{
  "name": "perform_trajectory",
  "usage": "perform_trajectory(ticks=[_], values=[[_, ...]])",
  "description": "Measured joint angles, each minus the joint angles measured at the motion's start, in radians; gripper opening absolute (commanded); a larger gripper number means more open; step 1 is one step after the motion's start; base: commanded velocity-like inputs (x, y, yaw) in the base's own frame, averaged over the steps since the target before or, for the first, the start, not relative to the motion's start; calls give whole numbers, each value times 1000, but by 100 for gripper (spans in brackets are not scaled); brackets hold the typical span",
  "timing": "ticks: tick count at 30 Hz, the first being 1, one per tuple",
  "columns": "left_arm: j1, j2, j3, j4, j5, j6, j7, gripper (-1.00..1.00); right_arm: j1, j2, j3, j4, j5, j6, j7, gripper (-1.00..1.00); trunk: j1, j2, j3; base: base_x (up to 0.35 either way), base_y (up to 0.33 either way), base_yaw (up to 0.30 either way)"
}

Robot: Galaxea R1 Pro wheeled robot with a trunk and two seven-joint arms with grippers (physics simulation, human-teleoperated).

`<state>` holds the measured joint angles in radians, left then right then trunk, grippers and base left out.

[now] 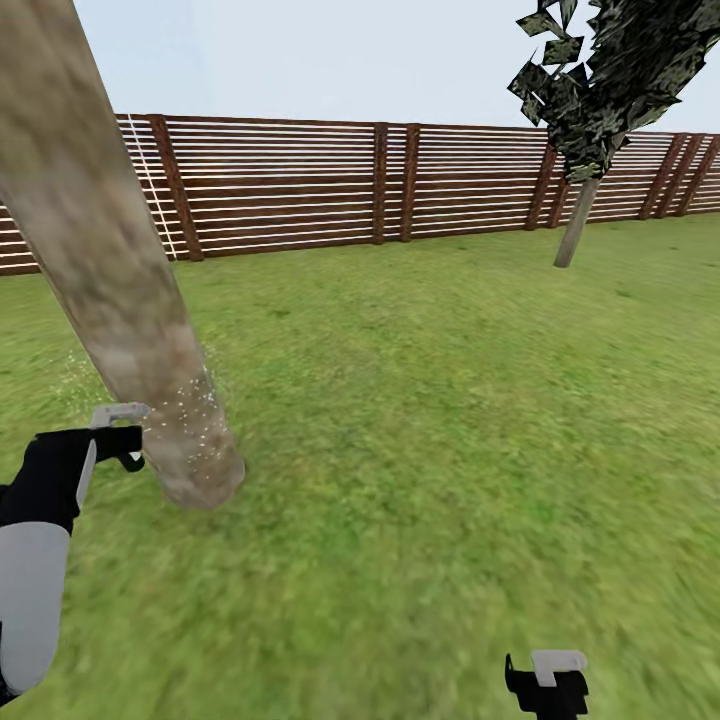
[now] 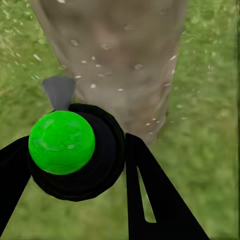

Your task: In the garden, pick up the pesticide atomizer on the floor and spray pesticide onto both trees until each tree trunk is fully covered.

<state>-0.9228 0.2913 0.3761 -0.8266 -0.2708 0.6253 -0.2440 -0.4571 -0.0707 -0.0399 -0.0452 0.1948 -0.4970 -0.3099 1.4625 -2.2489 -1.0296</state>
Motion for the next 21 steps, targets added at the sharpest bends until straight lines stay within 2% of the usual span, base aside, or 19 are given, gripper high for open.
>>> perform_trajectory(ticks=[4, 7, 9, 11, 12, 15, 21], values=[[3, 0, -3, -70, 1, 7, -9, -100, 0, 0, 0, -1, 0, 0, 0, 100, 0, 0, 0, 0, 0, 216], [4, 1, -11, -88, 0, 9, -10, -100, 0, 0, 0, -1, 0, 0, 0, 100, 0, 0, 0, 114, 0, 37], [5, 11, -44, -79, -1, 15, -11, -100, 0, 0, 0, -2, 0, 0, 0, 100, 0, 0, 0, 281, -32, 4], [5, 14, -97, -77, 3, 23, -11, -100, 0, 0, -1, -1, 0, 0, 0, 100, 0, 0, 0, 250, -157, 1], [6, 12, -116, -77, 4, 55, -10, -100, 0, -1, -2, -1, 0, 0, 0, 100, 0, 0, 0, 234, -189, 0], [6, 12, -120, -77, 1, 67, -9, -100, 0, -1, -1, -1, 0, 0, 0, 100, 0, 0, 0, 218, -198, 0], [6, 12, -120, -77, 1, 68, -9, -100, 0, -1, -1, -1, 0, 0, 0, 100, 0, 0, 0, 20, -266, 0]])
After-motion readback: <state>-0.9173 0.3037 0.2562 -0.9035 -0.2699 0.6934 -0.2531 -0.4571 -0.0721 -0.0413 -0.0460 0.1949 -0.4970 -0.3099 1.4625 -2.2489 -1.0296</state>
